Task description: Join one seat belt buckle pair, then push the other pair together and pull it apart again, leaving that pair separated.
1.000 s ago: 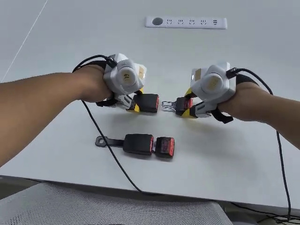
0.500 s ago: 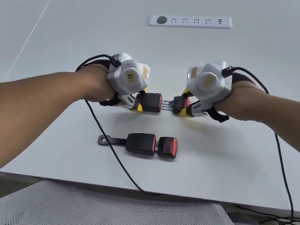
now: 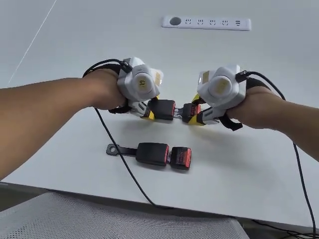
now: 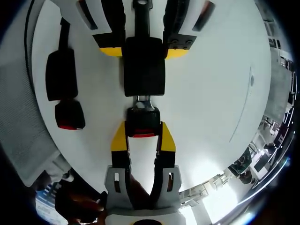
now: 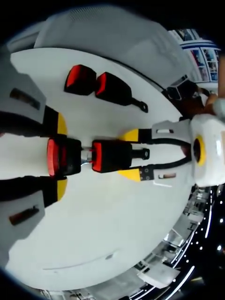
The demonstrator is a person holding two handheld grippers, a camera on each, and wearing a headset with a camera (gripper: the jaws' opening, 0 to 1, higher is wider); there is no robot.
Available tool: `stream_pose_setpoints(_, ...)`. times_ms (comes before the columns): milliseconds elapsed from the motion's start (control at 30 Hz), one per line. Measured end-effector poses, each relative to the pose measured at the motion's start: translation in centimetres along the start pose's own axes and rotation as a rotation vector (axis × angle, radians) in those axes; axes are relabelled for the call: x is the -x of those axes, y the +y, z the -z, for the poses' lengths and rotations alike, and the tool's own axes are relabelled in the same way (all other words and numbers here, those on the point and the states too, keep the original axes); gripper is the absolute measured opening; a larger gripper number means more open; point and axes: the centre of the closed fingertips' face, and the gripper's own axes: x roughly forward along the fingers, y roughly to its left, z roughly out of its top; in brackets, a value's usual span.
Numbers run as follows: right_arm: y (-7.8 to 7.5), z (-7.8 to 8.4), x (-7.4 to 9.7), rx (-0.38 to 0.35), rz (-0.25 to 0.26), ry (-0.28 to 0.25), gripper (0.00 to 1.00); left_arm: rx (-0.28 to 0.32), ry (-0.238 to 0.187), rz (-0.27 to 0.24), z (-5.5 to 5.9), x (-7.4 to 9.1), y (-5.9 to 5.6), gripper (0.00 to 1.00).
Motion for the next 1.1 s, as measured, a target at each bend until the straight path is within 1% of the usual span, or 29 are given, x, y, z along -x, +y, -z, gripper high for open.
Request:
stream_pose_setpoints(100, 0.0, -0.1, -0.1, -0.006, 0.003, 0.000, 0.28, 0.011, -0.003, -0.003, 0.0, 0.0, 0.0, 0.30)
stream_pose_setpoints(400, -0.1, -0.2, -0.3, -0.003, -0.006, 0.002, 0.28, 0.005, -0.006, 0.001, 0.0, -0.2, 0.2, 0.30)
stream_pose_setpoints(600, -0.2, -0.3, -0.5, 0.000, -0.009, 0.000, 0.28, 0.011, -0.012, 0.005, 0.0, -0.3, 0.3, 0.30)
stream_pose_setpoints(800, -0.2, -1.3, -1.2, -0.003, -0.007, -0.007, 0.27, 0.016, -0.014, 0.000, 0.0, -0.3, 0.2, 0.30)
stream_pose_setpoints(1100, -0.2, -1.2, -1.3, -0.005, -0.008, -0.003, 0.27, 0.012, -0.009, 0.006, 0.0, -0.3, 0.2, 0.30)
